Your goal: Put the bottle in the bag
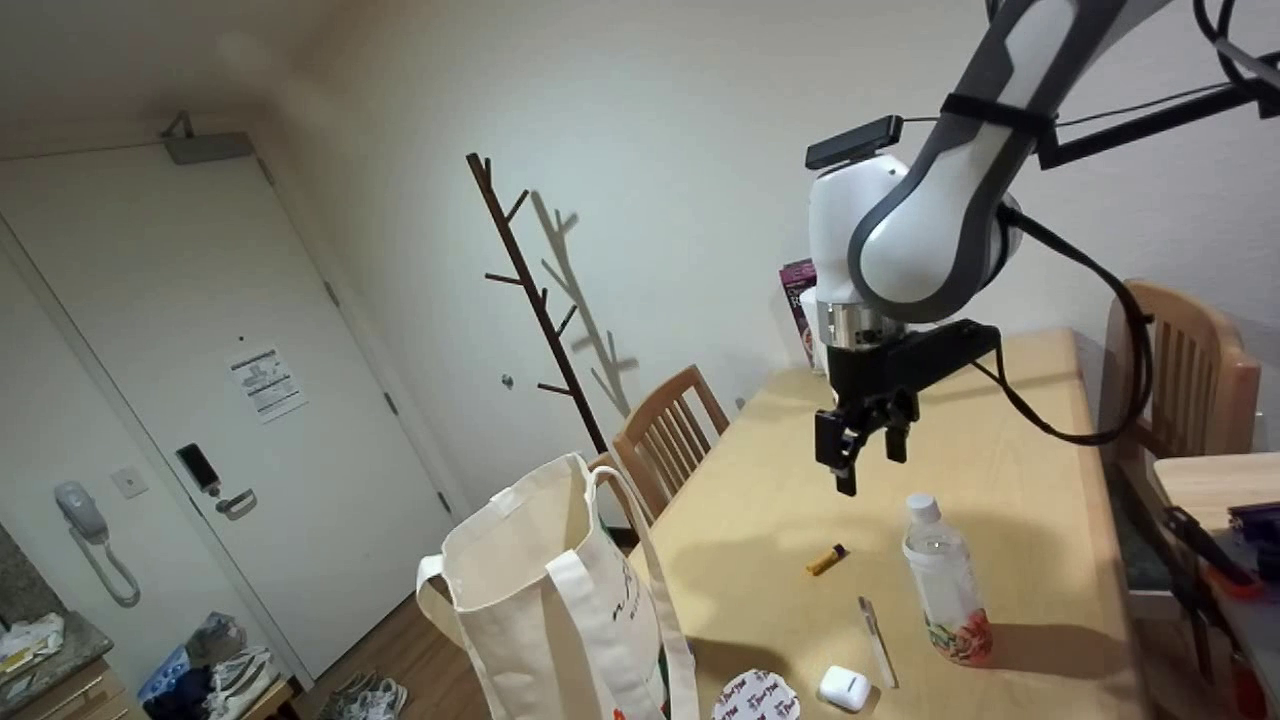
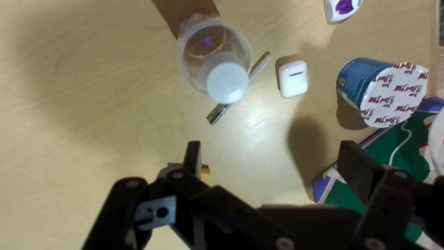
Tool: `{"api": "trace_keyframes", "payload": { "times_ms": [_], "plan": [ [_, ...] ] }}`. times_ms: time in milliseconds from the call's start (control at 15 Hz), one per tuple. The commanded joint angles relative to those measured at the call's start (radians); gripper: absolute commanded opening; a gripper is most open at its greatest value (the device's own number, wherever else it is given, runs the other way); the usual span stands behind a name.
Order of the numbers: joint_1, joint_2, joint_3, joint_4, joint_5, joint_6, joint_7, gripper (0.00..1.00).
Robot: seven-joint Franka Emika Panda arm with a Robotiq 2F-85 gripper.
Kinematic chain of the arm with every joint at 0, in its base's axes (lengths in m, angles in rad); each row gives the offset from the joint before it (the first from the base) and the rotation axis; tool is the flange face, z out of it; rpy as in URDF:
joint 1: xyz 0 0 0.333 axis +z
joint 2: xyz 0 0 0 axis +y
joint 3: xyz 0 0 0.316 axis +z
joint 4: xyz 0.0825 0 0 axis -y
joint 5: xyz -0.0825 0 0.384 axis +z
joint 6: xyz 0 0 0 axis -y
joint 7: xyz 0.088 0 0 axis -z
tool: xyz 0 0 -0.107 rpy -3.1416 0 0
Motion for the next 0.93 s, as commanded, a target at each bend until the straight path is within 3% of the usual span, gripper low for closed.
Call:
{"api": "trace_keyframes", "payload": {
  "times_ms": [0, 467, 533, 600, 667, 867],
  "plan": [
    [0.005, -0.007, -0.010, 0.001, 0.064, -0.123, -0.050, 1.00],
    [-0.023, 0.007, 0.021, 0.011, -0.004, -0.329, -0.015, 1.00],
    [-0.033, 0.009, 0.030, 0.012, -0.036, -0.329, -0.004, 0.75],
    [-0.042, 0.012, 0.040, 0.014, -0.077, -0.333, 0.004, 0.74],
    [-0.049, 0.014, 0.045, 0.016, -0.112, -0.331, -0.003, 0.94],
    [-0.062, 0.017, 0.050, 0.011, -0.192, -0.302, -0.016, 1.00]
  ]
}}
